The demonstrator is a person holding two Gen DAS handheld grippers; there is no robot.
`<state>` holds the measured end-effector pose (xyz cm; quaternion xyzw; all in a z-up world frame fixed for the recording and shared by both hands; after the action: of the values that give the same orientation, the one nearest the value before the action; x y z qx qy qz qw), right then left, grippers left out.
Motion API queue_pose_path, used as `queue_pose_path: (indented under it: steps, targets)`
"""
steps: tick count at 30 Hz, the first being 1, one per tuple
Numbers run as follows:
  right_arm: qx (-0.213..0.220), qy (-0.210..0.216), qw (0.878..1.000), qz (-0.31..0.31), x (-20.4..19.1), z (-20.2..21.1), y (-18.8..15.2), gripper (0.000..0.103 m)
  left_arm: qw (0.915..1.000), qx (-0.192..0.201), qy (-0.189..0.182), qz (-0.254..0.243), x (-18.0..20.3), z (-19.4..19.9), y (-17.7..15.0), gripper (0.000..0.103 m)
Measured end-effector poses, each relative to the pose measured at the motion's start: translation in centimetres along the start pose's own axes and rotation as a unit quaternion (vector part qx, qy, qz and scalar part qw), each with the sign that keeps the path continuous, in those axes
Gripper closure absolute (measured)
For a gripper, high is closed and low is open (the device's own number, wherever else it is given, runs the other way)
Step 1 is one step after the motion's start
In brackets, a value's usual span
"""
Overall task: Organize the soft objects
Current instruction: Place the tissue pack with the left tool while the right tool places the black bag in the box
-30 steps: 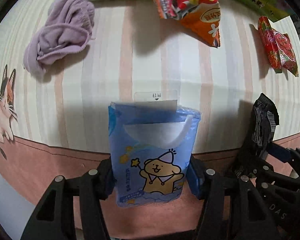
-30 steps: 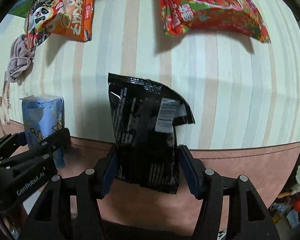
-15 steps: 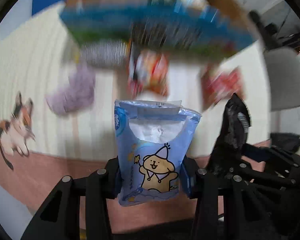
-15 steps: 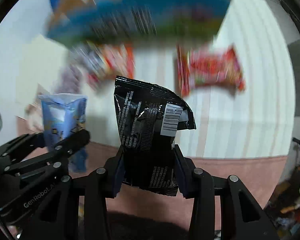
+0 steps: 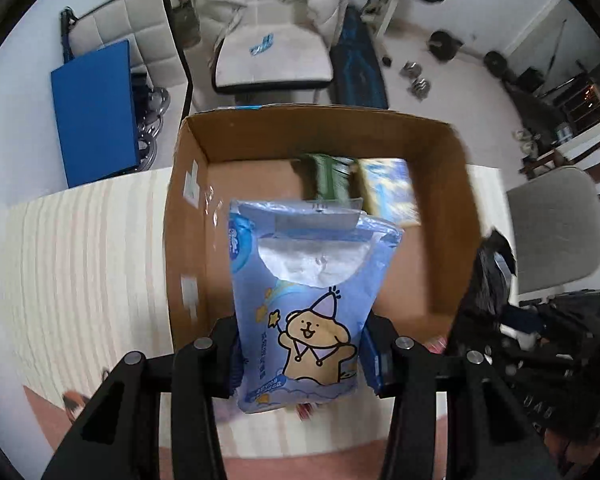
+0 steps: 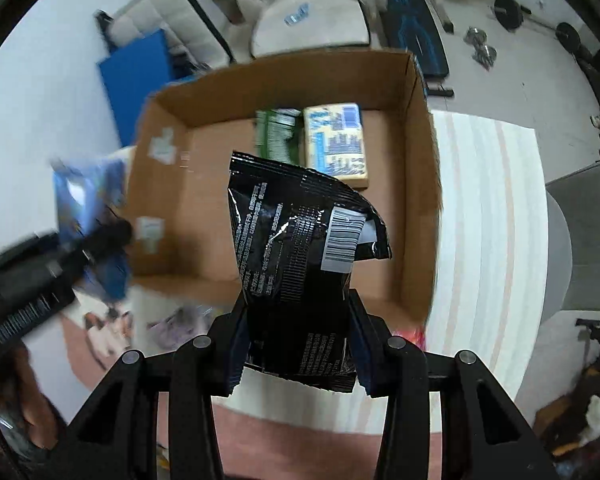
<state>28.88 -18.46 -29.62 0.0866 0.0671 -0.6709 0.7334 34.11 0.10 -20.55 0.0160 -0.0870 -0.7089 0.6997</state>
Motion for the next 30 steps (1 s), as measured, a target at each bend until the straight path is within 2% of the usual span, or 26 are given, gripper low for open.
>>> queue_pose_path:
  steps: [3,6,11,15,22,24,25,27,29,30]
  targets:
    - [-0.036,-0.023,0.999,0.0,1.6,-4.0,2.9,0.057,0.9993,-0.036,0.014,0.0,-1.2,-4.2,3.0,0.06]
    - [-0.065,-0.04,0.997,0.002,2.0,-7.3,3.3,0.057,0.9976,-0.065,0.025,-0.005,-1.4,-7.7,4.5,0.06]
    - [-0.097,-0.062,0.993,0.008,2.4,-11.9,4.1,0.057,0.9935,-0.113,0.002,0.01,-2.2,-12.6,6.5,0.06]
    - [-0.112,-0.075,0.991,0.01,2.6,-13.9,4.3,0.057,0.9916,-0.129,0.01,0.005,-2.2,-14.8,7.4,0.059]
    - [-0.13,-0.085,0.988,0.01,2.9,-15.5,3.9,0.056,0.9888,-0.148,0.014,-0.01,-1.9,-16.1,8.7,0.056]
    - [-0.14,-0.085,0.987,0.01,3.1,-15.9,4.0,0.052,0.9871,-0.159,0.017,-0.007,-1.8,-16.9,9.2,0.054]
    - [-0.14,-0.083,0.987,0.01,3.1,-16.1,4.0,0.044,0.9864,-0.164,0.012,-0.003,-1.9,-16.9,9.3,0.053]
    - [-0.136,-0.077,0.988,0.003,3.1,-15.9,4.2,0.029,0.9865,-0.164,0.001,0.008,-2.2,-16.1,9.4,0.045]
    - [-0.13,-0.062,0.99,-0.006,3.6,-15.1,4.4,0.025,0.9878,-0.155,-0.005,0.01,-2.3,-15.6,9.7,0.025]
    - [-0.126,-0.06,0.99,-0.008,3.6,-14.6,4.5,0.024,0.9884,-0.152,-0.005,0.011,-2.4,-15.1,9.7,0.022]
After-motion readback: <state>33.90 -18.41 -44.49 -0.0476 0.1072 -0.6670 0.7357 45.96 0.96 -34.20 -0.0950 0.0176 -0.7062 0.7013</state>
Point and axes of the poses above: each gripper's, at about its wrist camera, not at the fingertips, and z roughly against the way its jaws point, x to its right, y to its top, the point moved 3 cm from there along -z, roughly the way its jaws point, and after that the axes turned 1 degree about x, right-handed, at the moved point
